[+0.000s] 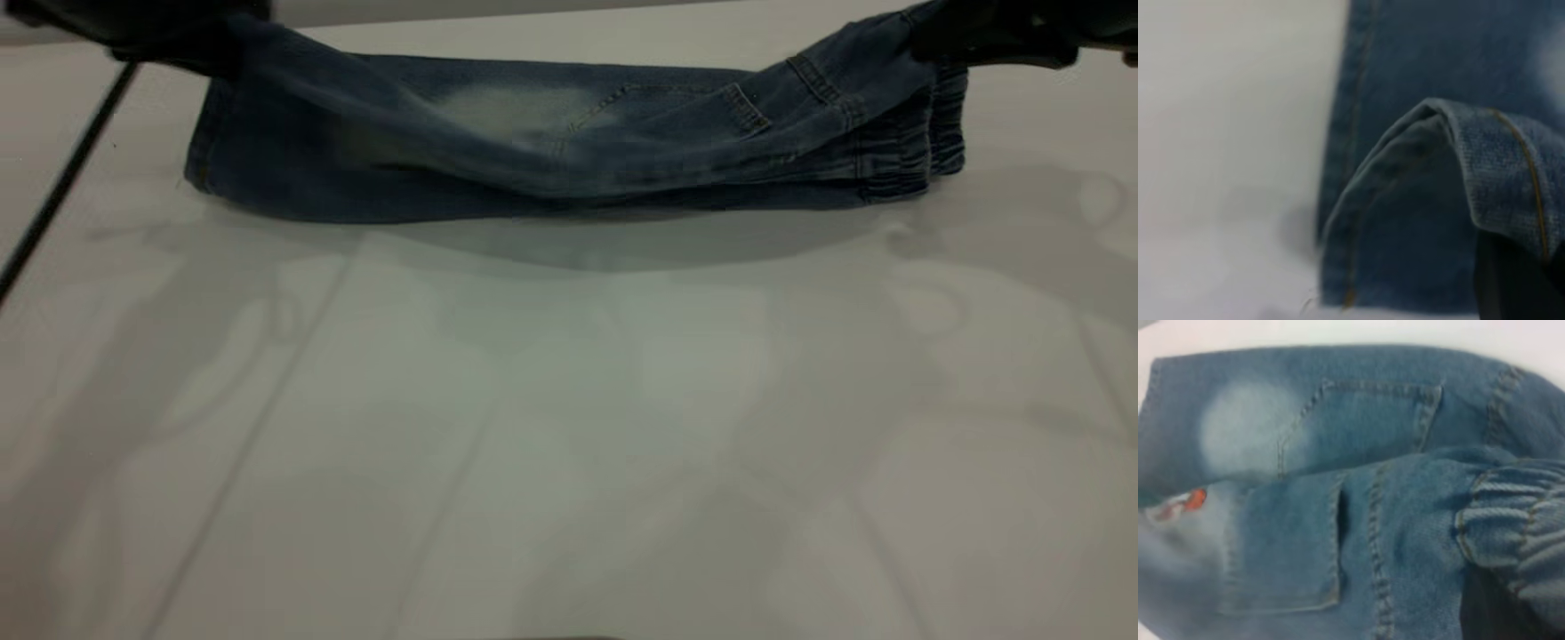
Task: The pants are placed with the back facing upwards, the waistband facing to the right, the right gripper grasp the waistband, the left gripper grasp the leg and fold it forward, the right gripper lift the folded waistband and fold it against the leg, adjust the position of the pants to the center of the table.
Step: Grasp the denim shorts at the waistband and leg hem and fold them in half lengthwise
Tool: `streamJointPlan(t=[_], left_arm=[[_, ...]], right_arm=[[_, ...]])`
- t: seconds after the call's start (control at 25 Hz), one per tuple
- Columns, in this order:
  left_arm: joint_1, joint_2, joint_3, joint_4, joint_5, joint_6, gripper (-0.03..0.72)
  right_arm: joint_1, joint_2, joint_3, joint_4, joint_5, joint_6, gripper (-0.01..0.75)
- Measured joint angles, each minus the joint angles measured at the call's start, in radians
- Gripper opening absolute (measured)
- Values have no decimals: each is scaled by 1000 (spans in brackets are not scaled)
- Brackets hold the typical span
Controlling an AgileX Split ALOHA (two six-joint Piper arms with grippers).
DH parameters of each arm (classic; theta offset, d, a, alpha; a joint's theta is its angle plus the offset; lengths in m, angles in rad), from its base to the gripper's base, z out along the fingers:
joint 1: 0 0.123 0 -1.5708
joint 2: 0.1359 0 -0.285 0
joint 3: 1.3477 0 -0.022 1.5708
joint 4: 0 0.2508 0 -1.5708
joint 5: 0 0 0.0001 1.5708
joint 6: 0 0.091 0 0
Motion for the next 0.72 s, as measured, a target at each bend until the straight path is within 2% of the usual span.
streamJointPlan(t=[0.24, 0.52, 0.72], left_arm=[[-15, 100, -91, 1, -54, 6, 34], [-15, 174, -116, 1, -163, 61, 34], [-16, 202, -119, 1, -250, 88, 36]], right_arm=[[0, 94, -113, 6, -10, -8, 41], [0, 157, -179, 8, -137, 94, 41], [0, 157, -202, 11, -157, 102, 68]])
